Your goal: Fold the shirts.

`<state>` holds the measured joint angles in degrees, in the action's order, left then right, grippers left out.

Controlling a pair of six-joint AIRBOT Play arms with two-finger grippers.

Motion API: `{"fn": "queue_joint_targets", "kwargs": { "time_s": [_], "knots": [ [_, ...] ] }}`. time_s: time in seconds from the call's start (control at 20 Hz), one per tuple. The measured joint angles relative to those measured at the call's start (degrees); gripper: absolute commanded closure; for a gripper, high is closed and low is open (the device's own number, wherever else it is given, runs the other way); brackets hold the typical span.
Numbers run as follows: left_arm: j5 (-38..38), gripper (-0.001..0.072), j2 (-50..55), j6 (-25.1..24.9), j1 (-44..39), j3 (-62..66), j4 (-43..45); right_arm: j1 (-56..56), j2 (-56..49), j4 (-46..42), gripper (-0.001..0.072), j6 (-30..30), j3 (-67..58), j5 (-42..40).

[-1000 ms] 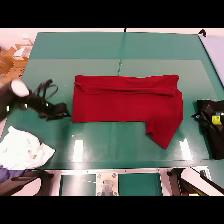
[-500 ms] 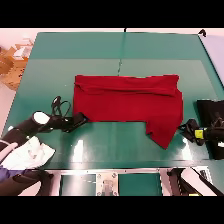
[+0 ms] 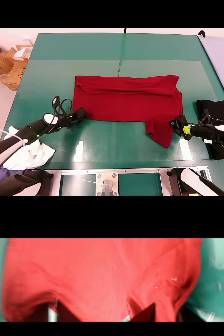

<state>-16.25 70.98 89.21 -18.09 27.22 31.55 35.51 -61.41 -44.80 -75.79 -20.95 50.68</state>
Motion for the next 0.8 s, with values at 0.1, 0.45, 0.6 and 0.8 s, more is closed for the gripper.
{"fn": "queue_joint_targets", "kwargs": {
  "time_s": [0.1,0.45,0.6,0.8],
  "knots": [
    [-1.0,0.0686,0.1,-1.2,0.5,0.4,-0.1,-0.4,-0.9,0.4,0.0693,1.2,-0.8,0.0],
    [-20.7,0.0686,-2.0,-2.7,9.2,5.6,12.7,-0.9,0.2,-8.0,0.0695,-2.6,-7.4,8.4],
    [-28.5,0.0686,-5.1,-1.2,10.6,7.0,19.0,-0.9,3.5,-12.7,0.0695,-6.6,-8.8,12.5],
    [-36.2,0.0686,-7.6,0.0,11.3,10.0,23.9,-0.9,8.4,-14.9,0.0695,-9.4,-13.4,16.8]
  ]
}}
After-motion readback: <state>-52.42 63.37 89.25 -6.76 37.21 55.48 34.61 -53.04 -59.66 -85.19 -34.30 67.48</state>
